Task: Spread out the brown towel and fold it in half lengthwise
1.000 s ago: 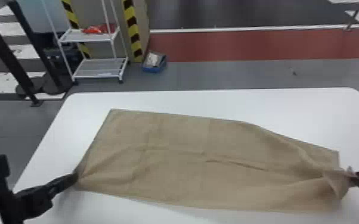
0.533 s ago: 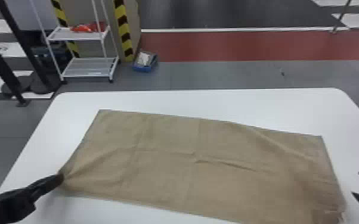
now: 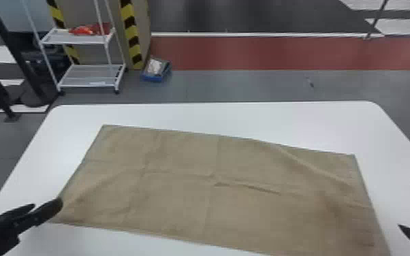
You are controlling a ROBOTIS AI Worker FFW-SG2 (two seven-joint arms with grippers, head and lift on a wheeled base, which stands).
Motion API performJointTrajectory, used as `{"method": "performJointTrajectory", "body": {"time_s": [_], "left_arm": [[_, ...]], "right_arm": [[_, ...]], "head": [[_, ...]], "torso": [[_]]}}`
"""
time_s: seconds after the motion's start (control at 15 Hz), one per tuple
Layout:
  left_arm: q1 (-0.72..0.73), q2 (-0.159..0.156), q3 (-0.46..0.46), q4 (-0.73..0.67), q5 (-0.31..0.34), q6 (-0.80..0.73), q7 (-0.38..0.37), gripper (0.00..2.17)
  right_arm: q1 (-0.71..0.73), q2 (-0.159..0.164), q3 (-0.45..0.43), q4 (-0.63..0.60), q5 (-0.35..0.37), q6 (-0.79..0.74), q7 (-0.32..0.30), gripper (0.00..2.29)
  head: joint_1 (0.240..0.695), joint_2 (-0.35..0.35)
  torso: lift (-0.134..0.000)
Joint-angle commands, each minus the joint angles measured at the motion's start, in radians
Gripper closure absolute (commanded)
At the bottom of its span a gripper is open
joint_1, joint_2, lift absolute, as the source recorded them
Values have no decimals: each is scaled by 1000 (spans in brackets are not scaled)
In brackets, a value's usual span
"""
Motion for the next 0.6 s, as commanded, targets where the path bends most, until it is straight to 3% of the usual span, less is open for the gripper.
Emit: {"method": "performJointTrajectory", "body": {"time_s": [0.0,0.27,0.53], "left_arm": [[11,0,17,-7,0,0,-4,33],[23,0,48,-9,17,0,-9,56],[20,-3,42,-9,20,0,-7,63]], "right_arm": [[25,-22,48,-46,59,1,5,70],[122,-59,91,-109,187,1,5,90],[169,-62,134,-127,270,7,5,157]], "head": [[695,27],[695,82],[695,100]], "torso": [[-125],[-125],[-125]]}}
